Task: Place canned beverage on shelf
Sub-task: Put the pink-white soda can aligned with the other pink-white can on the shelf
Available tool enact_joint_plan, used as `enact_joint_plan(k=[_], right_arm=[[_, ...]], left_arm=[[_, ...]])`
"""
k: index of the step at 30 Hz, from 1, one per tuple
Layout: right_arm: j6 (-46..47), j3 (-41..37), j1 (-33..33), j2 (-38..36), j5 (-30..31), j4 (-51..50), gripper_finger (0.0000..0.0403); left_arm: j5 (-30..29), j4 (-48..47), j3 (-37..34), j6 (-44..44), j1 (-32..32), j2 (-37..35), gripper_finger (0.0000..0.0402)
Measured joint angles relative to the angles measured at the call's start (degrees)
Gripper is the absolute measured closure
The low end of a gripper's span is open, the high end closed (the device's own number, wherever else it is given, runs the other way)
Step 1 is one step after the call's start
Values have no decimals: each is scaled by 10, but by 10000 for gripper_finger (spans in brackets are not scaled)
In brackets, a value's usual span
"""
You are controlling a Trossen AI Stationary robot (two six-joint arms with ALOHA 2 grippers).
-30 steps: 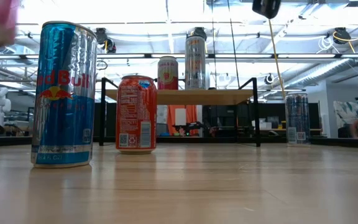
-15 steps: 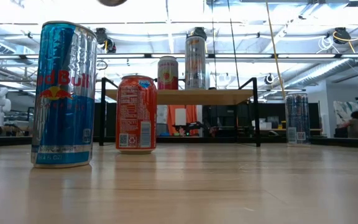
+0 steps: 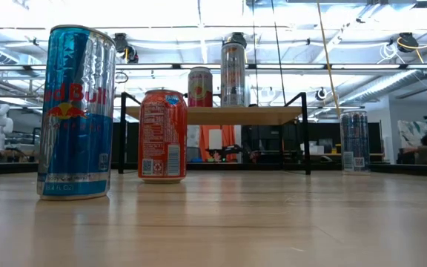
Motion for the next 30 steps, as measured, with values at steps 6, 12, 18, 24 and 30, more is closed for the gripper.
enact_joint_plan(k=[6, 12, 18, 24, 30], right_arm=[[-1, 7, -1, 19, 19, -11, 52], [-15, 7, -5, 19, 43, -26, 52], [-52, 8, -6, 27, 40, -26, 52], [-58, 7, -6, 37, 28, -30, 53], [-63, 7, -9, 38, 28, -30, 72]], left_arm=[[-8, 26, 0, 4, 10, 0, 116], [-9, 32, 0, 4, 12, 2, 116], [-13, 60, 0, 4, 12, 12, 116], [-12, 93, -1, 16, 11, 30, 116], [-11, 87, 0, 17, 11, 36, 116]])
